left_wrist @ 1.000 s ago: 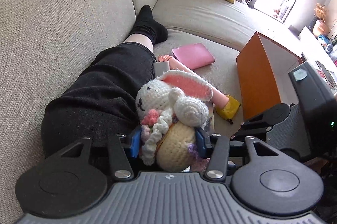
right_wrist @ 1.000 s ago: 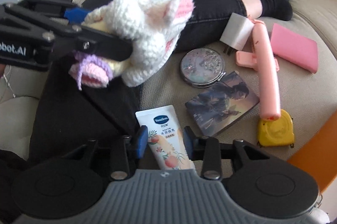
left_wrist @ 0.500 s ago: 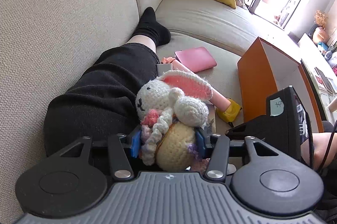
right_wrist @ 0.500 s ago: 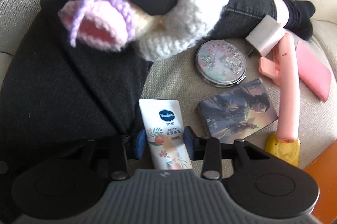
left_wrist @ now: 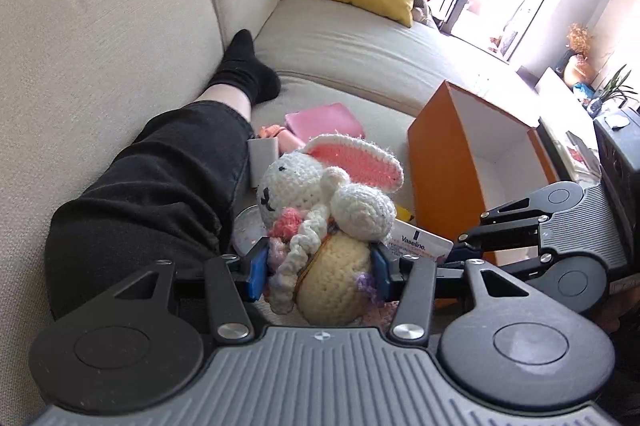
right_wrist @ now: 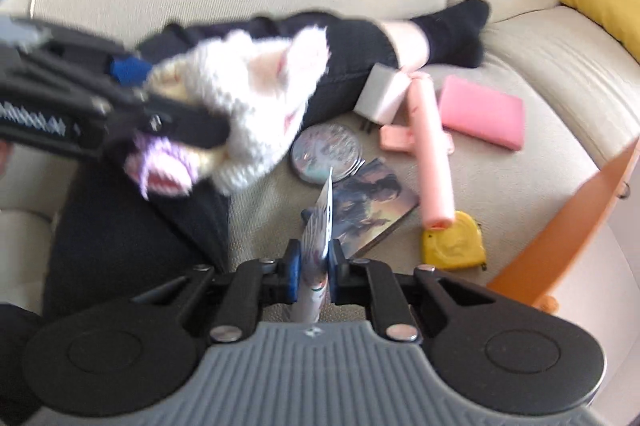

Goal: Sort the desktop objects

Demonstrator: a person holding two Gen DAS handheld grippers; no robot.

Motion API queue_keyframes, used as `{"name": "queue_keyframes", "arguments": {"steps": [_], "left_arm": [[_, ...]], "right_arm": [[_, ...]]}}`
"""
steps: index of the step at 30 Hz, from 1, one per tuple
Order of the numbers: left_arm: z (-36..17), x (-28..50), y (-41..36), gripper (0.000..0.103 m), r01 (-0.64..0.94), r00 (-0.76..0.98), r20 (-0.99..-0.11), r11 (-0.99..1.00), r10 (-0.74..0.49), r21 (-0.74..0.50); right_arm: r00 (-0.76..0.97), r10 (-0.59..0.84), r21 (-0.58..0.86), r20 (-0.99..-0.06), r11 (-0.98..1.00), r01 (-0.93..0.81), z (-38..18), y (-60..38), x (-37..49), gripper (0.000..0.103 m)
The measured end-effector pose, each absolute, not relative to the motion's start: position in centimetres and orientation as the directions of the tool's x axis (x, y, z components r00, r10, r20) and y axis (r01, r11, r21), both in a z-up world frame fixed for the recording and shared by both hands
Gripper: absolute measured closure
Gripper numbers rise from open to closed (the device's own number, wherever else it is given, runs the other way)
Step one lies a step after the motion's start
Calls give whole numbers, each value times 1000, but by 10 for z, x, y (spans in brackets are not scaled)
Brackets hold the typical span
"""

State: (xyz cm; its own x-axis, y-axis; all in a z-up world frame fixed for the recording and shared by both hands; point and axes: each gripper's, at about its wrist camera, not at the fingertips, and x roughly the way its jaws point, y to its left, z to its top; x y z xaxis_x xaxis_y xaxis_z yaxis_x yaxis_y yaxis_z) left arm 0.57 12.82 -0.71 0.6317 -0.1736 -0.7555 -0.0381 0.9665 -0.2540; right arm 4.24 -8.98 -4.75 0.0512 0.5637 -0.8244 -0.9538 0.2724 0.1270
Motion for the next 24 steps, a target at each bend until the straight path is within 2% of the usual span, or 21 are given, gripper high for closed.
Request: {"name": "queue_keyframes", "arguments": {"steps": [8, 14, 19, 24], "left_arm": [[34, 26, 79, 45, 133, 705, -626, 929, -334, -346], [39, 59, 16, 45, 302, 660, -552, 852, -511, -428], [10, 88, -52, 45, 375, 531, -557, 767, -638, -521], [-34, 113, -101, 45, 346, 440, -628, 767, -642, -541]], "right_arm": [[231, 706, 194, -669, 466, -863, 36, -178, 75, 89], [467, 632, 126, -619, 666, -735, 71, -258, 91, 89], [575, 531, 110, -623, 787, -607, 65, -308, 103, 89], [585, 480, 139, -653, 836, -531, 45, -338, 115, 89]]}}
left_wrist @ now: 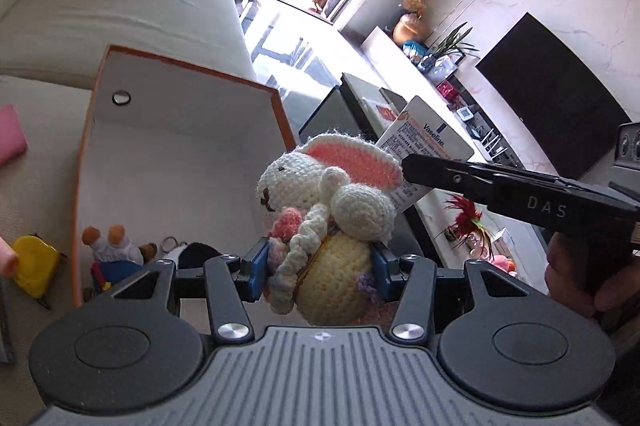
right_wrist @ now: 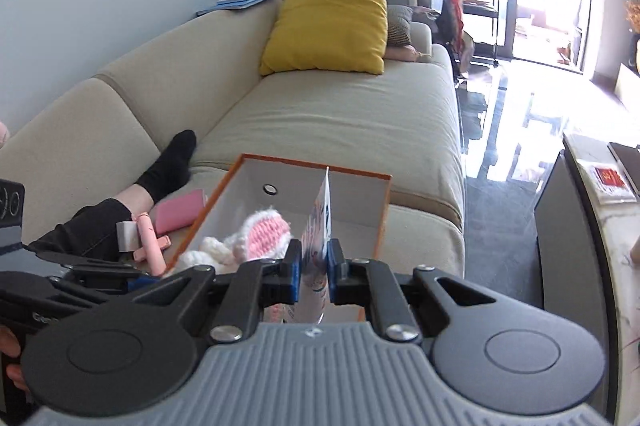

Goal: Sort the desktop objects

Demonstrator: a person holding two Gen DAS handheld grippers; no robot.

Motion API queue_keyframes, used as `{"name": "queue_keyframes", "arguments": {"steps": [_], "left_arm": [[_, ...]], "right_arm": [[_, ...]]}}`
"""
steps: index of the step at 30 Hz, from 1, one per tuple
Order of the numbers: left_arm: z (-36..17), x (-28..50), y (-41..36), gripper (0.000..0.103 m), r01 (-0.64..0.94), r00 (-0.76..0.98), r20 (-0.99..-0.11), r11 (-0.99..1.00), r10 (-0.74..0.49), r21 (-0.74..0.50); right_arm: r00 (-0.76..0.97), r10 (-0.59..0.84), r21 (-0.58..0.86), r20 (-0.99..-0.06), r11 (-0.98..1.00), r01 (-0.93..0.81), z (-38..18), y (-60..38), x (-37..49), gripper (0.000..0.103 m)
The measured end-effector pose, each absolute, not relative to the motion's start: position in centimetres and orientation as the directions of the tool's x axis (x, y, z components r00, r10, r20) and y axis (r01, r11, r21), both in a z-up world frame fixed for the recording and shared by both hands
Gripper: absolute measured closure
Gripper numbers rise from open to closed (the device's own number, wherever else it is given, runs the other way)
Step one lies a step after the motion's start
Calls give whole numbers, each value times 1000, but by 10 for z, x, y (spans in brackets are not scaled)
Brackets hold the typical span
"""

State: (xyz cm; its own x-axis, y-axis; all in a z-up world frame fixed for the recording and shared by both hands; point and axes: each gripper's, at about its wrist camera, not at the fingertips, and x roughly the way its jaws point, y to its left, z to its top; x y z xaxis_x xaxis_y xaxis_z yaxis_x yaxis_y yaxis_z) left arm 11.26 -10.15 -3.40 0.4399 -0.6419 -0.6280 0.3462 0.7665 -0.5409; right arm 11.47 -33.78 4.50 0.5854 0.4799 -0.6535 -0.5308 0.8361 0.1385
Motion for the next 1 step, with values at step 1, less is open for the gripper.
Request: {"name": "queue_keyframes", "arguments": {"steps": [1], "left_arm": [[-41, 116, -107, 45, 338, 427, -645, 773, -634, -536]], "right_arm": [[582, 475, 144, -659, 840, -523, 41, -342, 116, 89]]}}
